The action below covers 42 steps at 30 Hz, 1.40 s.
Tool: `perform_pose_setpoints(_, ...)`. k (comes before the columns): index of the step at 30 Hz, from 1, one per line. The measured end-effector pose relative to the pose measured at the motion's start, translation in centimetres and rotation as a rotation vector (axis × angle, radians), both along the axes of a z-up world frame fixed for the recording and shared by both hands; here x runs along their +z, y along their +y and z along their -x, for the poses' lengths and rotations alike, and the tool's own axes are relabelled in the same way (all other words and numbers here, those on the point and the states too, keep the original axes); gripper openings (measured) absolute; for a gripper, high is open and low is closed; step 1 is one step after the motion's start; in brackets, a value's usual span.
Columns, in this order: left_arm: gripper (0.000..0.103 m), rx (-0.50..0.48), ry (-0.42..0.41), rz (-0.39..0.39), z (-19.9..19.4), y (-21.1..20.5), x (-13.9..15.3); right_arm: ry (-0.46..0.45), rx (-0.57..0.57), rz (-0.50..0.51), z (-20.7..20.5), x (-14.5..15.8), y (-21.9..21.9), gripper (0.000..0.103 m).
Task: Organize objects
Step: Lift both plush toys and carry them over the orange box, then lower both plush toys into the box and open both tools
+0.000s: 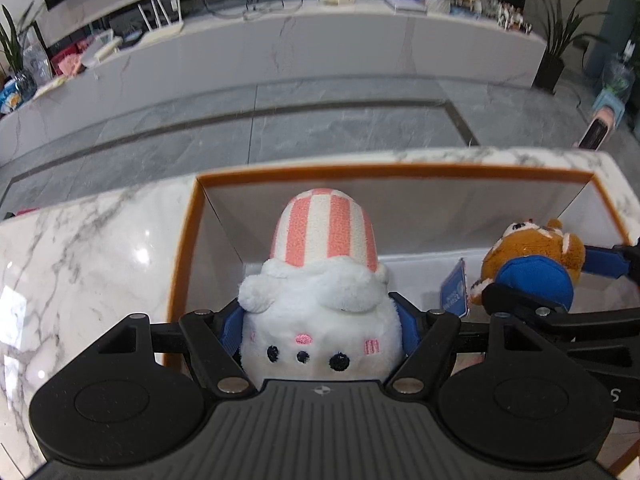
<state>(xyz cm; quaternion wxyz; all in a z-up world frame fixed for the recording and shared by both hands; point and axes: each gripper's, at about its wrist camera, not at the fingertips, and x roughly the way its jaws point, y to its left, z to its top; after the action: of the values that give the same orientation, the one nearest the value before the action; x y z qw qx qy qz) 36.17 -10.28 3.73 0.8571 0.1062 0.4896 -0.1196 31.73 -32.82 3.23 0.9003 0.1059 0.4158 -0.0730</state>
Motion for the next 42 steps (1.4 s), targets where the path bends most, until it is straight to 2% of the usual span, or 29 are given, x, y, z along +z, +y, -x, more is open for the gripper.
perform_pose_setpoints(5, 0.084, -0.034, -0.015, -0.128, 0.0, -1.6, -0.9, 0.093, 0.050, 0.110, -1.6, -0.8, 0.6, 0.081)
perform_pose_setpoints(12, 0.084, -0.133, -0.039, -0.177, 1.0, -2.4, -1.6, 0.156, 0.136, 0.191, -1.5, -1.4, 1.0, 0.081)
perform_pose_setpoints(18, 0.083, -0.175, 0.027, -0.250, 0.6, -3.8, -2.8, 0.211, 0.192, 0.248, -1.8, -1.8, 1.9, 0.081)
perform_pose_setpoints(24, 0.083, -0.185, 0.162, -0.205, -0.6, -3.2, -4.1, 0.247, 0.260, 0.265, -2.5, -1.5, 2.2, 0.081)
perform_pose_setpoints(32, 0.084, -0.178, 0.172, -0.210, -0.4, -3.3, -4.3, 0.309, 0.213, 0.162, -2.8, -1.7, 1.1, 0.082)
perform_pose_setpoints(42, 0.085, -0.183, 0.167, -0.243, -0.6, -3.6, -4.2, 0.304, 0.227, 0.193, -2.5, -1.7, 1.5, 0.084)
